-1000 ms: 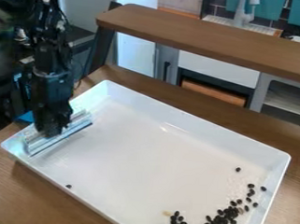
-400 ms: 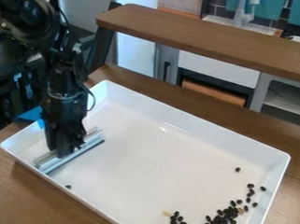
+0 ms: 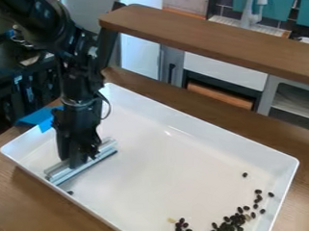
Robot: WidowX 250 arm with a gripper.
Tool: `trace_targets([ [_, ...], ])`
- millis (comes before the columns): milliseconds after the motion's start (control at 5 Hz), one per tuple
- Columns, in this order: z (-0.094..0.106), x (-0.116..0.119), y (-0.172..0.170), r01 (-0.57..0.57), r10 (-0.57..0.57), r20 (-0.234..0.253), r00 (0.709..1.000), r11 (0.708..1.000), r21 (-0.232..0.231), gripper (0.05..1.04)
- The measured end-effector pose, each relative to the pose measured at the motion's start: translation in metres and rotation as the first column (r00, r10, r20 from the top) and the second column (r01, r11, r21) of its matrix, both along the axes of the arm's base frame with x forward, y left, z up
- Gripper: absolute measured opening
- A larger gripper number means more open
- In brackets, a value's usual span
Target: Sweep into pile
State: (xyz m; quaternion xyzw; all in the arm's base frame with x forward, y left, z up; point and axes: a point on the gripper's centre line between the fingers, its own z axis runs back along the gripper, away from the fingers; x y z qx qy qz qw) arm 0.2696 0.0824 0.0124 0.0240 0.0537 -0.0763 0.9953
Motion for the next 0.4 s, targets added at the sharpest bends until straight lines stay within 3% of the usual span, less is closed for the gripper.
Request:
trace_targets([
  [400,-0.0003,-0.0032,-0.0262,-0.009,0.009,0.042,0.999,1.0,0.008,0.324],
])
